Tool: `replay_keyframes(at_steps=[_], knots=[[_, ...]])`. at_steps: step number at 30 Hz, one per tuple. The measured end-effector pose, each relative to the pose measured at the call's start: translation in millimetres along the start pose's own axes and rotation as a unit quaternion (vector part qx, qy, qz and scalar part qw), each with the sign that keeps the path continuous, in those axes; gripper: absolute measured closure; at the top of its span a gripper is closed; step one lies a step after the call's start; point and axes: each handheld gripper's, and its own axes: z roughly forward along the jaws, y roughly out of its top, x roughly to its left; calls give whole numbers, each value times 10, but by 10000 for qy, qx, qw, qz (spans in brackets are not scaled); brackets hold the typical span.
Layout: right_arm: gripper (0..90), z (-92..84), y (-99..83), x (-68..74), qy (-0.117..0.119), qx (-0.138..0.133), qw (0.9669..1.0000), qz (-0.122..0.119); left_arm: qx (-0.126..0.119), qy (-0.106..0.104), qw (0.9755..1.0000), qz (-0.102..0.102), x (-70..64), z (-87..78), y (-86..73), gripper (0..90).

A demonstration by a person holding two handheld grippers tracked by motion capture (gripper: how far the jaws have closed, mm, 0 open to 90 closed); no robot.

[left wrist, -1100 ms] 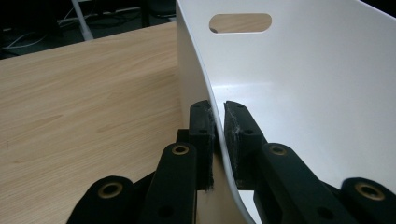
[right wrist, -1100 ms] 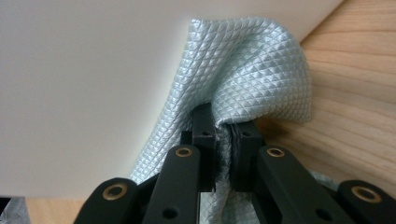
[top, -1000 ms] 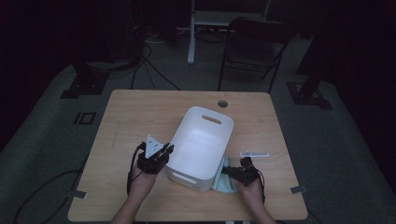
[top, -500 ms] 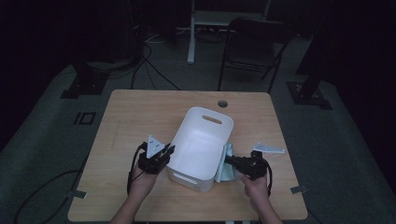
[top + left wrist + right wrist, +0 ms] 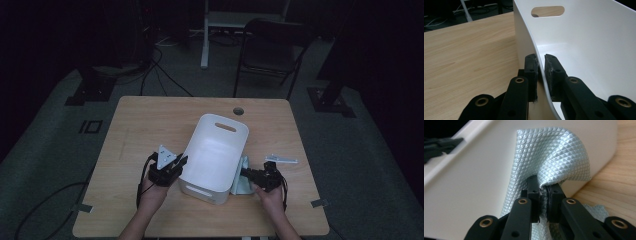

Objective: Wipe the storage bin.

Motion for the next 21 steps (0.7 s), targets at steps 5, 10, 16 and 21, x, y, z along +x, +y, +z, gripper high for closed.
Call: replay_keyframes(at_steps=[5, 10, 16, 21], knots=[[840, 78, -7, -64, -170, 117, 9998, 46, -10, 2, 10000, -39, 7, -1, 0, 810], [840, 176, -32, -161, -319, 298, 9989, 194, -29, 36, 10000, -87, 8, -6, -4, 811], [839, 294, -51, -269, -552, 617, 9961, 309, -47, 68, 9999, -129, 17, -11, -8, 811], [838, 335, -45, -328, -546, 670, 9952, 460, -43, 118, 9998, -149, 16, -9, -6, 801]])
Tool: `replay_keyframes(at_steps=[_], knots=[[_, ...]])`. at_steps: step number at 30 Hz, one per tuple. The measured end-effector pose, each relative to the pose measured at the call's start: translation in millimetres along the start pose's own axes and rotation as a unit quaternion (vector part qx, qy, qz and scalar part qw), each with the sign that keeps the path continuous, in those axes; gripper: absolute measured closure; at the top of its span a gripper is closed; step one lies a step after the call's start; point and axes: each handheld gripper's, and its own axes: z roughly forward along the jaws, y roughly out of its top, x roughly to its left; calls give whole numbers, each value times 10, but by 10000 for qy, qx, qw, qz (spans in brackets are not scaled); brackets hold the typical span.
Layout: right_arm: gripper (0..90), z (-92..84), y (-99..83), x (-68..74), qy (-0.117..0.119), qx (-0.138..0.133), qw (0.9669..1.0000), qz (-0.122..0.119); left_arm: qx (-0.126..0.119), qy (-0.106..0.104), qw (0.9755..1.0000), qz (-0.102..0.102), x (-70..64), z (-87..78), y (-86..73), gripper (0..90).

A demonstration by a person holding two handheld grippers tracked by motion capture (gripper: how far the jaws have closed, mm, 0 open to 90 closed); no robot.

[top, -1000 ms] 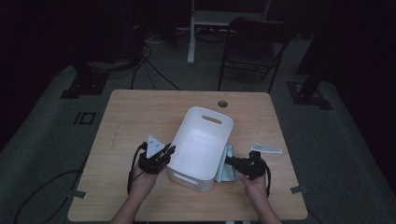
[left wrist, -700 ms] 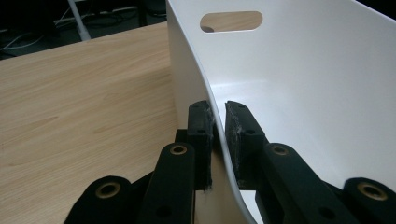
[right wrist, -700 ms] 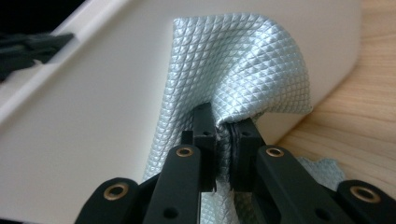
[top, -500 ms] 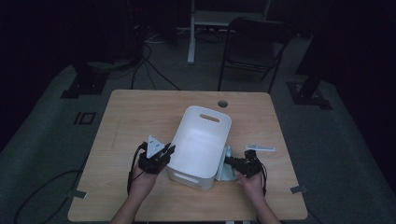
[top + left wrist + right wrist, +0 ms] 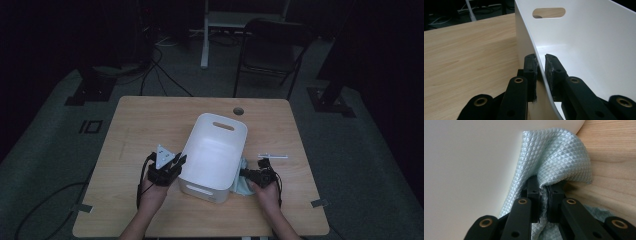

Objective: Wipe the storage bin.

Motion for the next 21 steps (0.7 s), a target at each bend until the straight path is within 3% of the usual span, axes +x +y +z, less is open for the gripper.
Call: replay_keyframes(at_steps=[4, 10, 14, 15, 21], knots=[[839, -9, -5, 1, 32, -23, 10000, 0, -6, 57, 10000, 2, -8, 1, 0, 802], [838, -73, 12, 48, -52, -128, 9996, -256, -48, 23, 9999, -102, 6, 1, -9, 778], [838, -154, 23, 72, 80, -253, 9992, -289, -7, -183, 9996, -205, 3, 6, -22, 676], [839, -177, 23, 83, 72, -279, 9990, -329, -31, -336, 9990, -301, -1, -3, -22, 633], [838, -254, 36, 74, 66, -369, 9987, -351, -202, -478, 9981, -330, 59, -73, 50, 579]])
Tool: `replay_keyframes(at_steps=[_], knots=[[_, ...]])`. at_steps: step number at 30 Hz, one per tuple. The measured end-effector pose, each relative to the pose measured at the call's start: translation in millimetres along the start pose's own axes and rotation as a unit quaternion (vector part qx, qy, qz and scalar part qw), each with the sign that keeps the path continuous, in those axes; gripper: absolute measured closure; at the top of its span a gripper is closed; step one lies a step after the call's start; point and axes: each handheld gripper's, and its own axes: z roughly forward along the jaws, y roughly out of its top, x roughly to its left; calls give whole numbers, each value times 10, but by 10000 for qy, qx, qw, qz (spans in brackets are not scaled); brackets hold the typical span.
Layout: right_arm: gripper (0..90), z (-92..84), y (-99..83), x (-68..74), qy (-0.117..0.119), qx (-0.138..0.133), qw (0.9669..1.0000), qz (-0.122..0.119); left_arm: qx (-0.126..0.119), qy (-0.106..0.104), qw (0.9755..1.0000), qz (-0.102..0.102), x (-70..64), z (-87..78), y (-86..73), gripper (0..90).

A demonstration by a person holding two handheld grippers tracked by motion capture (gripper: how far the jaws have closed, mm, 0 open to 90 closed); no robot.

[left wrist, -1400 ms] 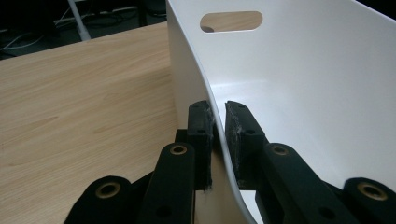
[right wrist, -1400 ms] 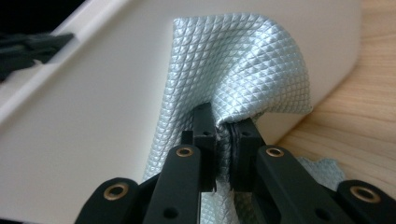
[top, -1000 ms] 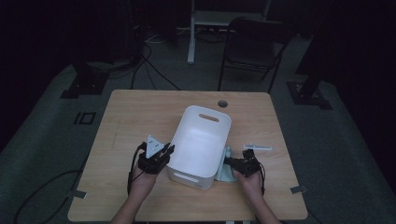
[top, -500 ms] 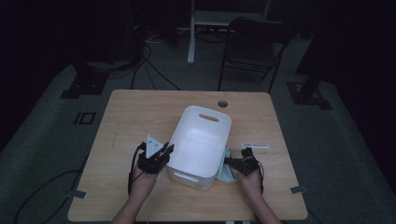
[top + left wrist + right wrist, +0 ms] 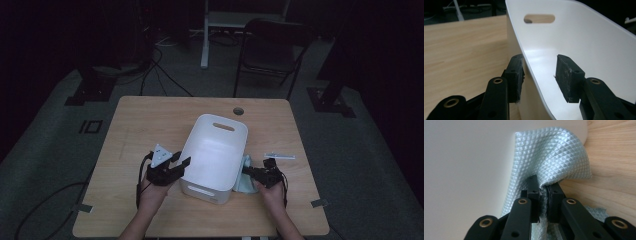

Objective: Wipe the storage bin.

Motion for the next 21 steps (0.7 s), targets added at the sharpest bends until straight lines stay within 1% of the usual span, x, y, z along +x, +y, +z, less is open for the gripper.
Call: replay_keyframes(at_steps=[2, 3, 4, 5, 6, 7, 8, 9, 10, 12, 13, 14, 15, 16, 17, 18, 19, 20, 21], knots=[[838, -52, 13, 7, -4, -58, 10000, -15, 5, -61, 9999, 98, 38, -14, 52, 579], [838, -82, 24, 13, 18, -75, 10000, -36, -3, -79, 9999, 107, 60, -17, 82, 564], [838, -116, 35, 21, 21, -107, 9999, -76, 5, -141, 9998, 122, 91, -13, 113, 544], [838, -154, 42, 29, 42, -144, 9999, -79, 5, -141, 9998, 122, 91, -13, 113, 542], [838, -188, 48, 33, 64, -171, 9998, -95, 29, -148, 9998, 98, 151, 12, 160, 542], [838, -222, 49, 43, 54, -174, 9997, -133, 43, -225, 9997, 25, 190, 38, 175, 541], [838, -255, 46, 49, 44, -187, 9997, -156, 93, -246, 9996, -54, 218, 69, 184, 542], [838, -285, 40, 51, 51, -206, 9996, -165, 136, -230, 9996, -64, 231, 98, 189, 548], [838, -314, 32, 56, 45, -207, 9996, -172, 192, -277, 9994, -60, 242, 129, 193, 567], [838, -341, 22, 61, 21, -225, 9996, -188, 192, -277, 9994, -60, 242, 129, 193, 574], [838, -389, 3, 56, 11, -262, 9995, -201, 275, -188, 9994, 49, 234, 190, 201, 647], [838, -406, -4, 52, 15, -273, 9994, -188, 288, -193, 9994, 35, 237, 203, 205, 651], [838, -421, -11, 48, 11, -287, 9994, -181, 304, -201, 9993, 4, 235, 220, 207, 696], [838, -439, -20, 42, 2, -295, 9994, -175, 309, -163, 9994, 14, 231, 235, 207, 710], [838, -453, -29, 37, -11, -309, 9994, -157, 340, -220, 9992, -24, 227, 256, 210, 712], [838, -468, -39, 29, -13, -313, 9994, -128, 342, -186, 9992, -31, 218, 264, 212, 745], [838, -474, -43, 25, -22, -330, 9994, -121, 336, -70, 9994, -3, 203, 268, 214, 748], [837, -484, -47, 22, -27, -333, 9994, -111, 332, -57, 9994, -3, 190, 274, 218, 759], [837, -489, -50, 18, -20, -343, 9994, -101, 323, 2, 9995, -14, 180, 278, 218, 763]])
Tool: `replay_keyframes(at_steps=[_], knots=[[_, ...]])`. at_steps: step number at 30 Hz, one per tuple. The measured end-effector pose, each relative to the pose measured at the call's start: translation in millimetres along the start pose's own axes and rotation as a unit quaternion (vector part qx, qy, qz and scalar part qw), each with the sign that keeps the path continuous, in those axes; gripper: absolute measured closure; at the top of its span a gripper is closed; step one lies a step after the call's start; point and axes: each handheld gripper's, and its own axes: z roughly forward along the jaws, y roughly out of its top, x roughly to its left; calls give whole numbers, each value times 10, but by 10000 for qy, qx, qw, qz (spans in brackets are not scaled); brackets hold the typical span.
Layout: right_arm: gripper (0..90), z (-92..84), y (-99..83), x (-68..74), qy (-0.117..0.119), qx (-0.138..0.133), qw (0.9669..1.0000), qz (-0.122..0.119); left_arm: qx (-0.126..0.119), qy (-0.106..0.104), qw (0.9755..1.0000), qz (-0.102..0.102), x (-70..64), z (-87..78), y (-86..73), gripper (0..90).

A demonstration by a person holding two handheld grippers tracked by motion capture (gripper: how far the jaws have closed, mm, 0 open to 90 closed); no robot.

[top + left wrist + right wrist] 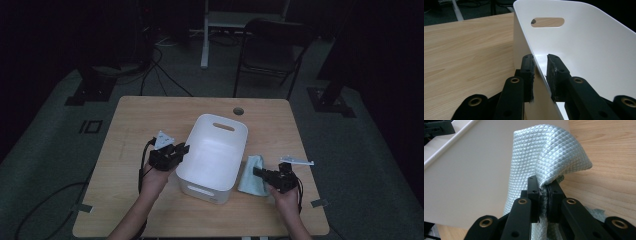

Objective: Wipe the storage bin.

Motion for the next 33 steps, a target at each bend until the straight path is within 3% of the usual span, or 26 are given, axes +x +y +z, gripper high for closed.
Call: replay_keyframes(at_steps=[5, 8, 24, 33], knots=[[838, -1, 0, -10, 39, -21, 10000, 64, -34, -58, 9996, -263, 7, -15, -13, 779], [838, 4, 2, -5, 32, -12, 10000, 45, -16, -21, 9997, -223, -15, -34, -22, 774], [837, -82, 41, -110, -74, -108, 9998, 161, 9, -633, 9980, -27, -238, -322, -225, 612], [837, -125, 62, -181, -80, -109, 9996, 239, 139, -1106, 9935, 244, -362, -388, -241, 607]])
